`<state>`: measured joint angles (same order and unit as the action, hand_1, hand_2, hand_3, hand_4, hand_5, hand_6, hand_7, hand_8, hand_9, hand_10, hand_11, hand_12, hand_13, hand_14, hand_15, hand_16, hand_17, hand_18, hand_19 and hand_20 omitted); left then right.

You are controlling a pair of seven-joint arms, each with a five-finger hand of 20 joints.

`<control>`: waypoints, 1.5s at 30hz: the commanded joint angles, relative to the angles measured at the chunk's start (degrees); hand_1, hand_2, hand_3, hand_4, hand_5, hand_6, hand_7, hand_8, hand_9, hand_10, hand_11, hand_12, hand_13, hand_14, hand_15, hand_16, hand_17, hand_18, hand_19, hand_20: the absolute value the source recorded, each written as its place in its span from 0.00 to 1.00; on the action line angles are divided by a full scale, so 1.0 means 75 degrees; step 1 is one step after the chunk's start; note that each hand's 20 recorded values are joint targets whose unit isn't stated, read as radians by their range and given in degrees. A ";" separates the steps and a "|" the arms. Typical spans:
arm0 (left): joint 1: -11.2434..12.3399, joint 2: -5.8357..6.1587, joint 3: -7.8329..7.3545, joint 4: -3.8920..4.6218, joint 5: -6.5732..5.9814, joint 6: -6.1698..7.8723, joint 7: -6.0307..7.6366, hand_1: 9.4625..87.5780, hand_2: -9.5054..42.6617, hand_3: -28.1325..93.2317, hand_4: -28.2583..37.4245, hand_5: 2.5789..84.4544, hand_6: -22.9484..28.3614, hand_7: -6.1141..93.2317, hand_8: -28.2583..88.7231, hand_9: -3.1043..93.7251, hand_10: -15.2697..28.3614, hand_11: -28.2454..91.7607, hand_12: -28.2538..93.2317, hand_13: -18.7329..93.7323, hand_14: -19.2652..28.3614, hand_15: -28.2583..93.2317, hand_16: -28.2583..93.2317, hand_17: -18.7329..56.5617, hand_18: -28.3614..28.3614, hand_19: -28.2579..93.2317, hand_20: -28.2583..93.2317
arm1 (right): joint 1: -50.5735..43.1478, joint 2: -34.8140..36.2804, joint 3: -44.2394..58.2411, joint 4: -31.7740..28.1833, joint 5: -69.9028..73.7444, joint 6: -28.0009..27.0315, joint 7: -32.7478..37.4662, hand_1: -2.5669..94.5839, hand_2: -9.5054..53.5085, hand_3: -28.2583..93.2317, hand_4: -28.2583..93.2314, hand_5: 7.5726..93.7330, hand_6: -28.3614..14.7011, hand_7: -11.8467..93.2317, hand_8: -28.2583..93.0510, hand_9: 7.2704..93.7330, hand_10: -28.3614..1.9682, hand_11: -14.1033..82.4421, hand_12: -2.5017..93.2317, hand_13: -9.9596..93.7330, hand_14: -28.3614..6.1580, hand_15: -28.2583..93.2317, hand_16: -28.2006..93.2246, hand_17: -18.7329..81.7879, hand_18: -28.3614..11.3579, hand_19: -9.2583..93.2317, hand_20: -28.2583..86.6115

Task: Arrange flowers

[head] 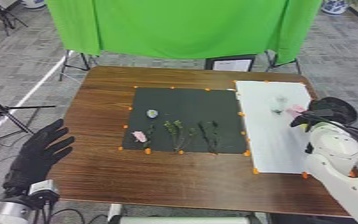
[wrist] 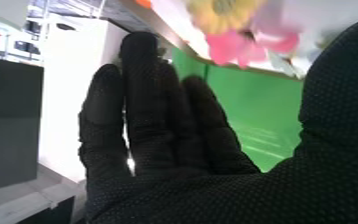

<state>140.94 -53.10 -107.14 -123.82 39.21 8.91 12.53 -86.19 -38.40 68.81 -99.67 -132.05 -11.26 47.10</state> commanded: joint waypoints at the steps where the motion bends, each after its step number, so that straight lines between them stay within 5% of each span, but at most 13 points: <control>1: 0.0096 -0.0060 -0.0027 0.0000 -0.0012 -0.0070 -0.0044 0.22 0.13 0.80 0.02 0.29 0.53 0.31 0.13 0.27 0.61 0.41 0.39 0.34 0.74 0.50 0.24 0.12 0.90 0.58 0.31 | -0.0090 0.0040 0.0001 0.0379 -0.0102 0.0338 0.0070 0.23 0.00 0.91 0.00 0.41 0.45 0.37 0.14 0.55 0.46 0.36 0.22 0.65 0.57 0.68 0.38 0.40 0.20 0.81 0.62; 17: 0.0176 -0.0147 -0.0034 -0.0057 -0.0012 0.0047 -0.0016 0.22 0.13 0.80 0.02 0.29 0.53 0.31 0.13 0.27 0.61 0.41 0.39 0.34 0.74 0.50 0.24 0.12 0.90 0.58 0.31 | -0.0165 0.0025 0.0070 0.0856 -0.0100 0.1007 -0.1332 0.40 0.00 0.95 0.00 0.54 0.65 0.46 0.09 0.73 0.67 0.39 0.23 0.77 0.70 0.65 0.42 0.45 0.24 0.82 0.64; 23: 0.0213 -0.0194 -0.0041 -0.0077 -0.0022 0.0096 0.0007 0.22 0.13 0.80 0.02 0.29 0.53 0.32 0.13 0.27 0.61 0.42 0.39 0.34 0.74 0.50 0.24 0.12 0.90 0.58 0.31 | -0.0134 0.0036 0.0007 0.0785 -0.0191 0.1149 -0.1373 0.50 0.06 0.88 0.00 0.68 0.74 0.58 0.22 0.91 0.76 0.37 0.41 0.85 0.71 0.70 0.46 0.48 0.23 0.85 0.66; 35: 0.0231 -0.0208 -0.0054 -0.0094 -0.0043 0.0126 0.0021 0.22 0.14 0.80 0.02 0.29 0.53 0.32 0.13 0.27 0.61 0.41 0.39 0.34 0.74 0.50 0.24 0.12 0.90 0.58 0.31 | -0.0378 0.0048 0.0425 -0.0366 -0.0407 0.1299 -0.1157 0.49 0.00 0.94 0.00 0.77 0.72 0.55 0.23 0.96 0.74 0.40 0.44 0.87 0.69 0.74 0.48 0.50 0.20 0.88 0.67; 45: 0.0151 -0.0126 -0.0005 -0.0057 0.0018 0.0043 -0.0010 0.22 0.13 0.81 0.02 0.29 0.53 0.32 0.13 0.27 0.61 0.41 0.39 0.34 0.74 0.50 0.24 0.12 0.90 0.58 0.31 | 0.1355 -0.0634 -0.1014 -0.1079 0.0687 0.1379 -0.2546 0.47 0.00 0.95 0.04 0.79 0.69 0.54 0.25 0.96 0.69 0.41 0.43 0.87 0.66 0.75 0.48 0.50 0.19 0.89 0.68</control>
<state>141.83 -54.11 -107.25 -124.11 39.19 9.31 12.69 -86.67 -38.45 68.45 -104.96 -132.91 -0.45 35.57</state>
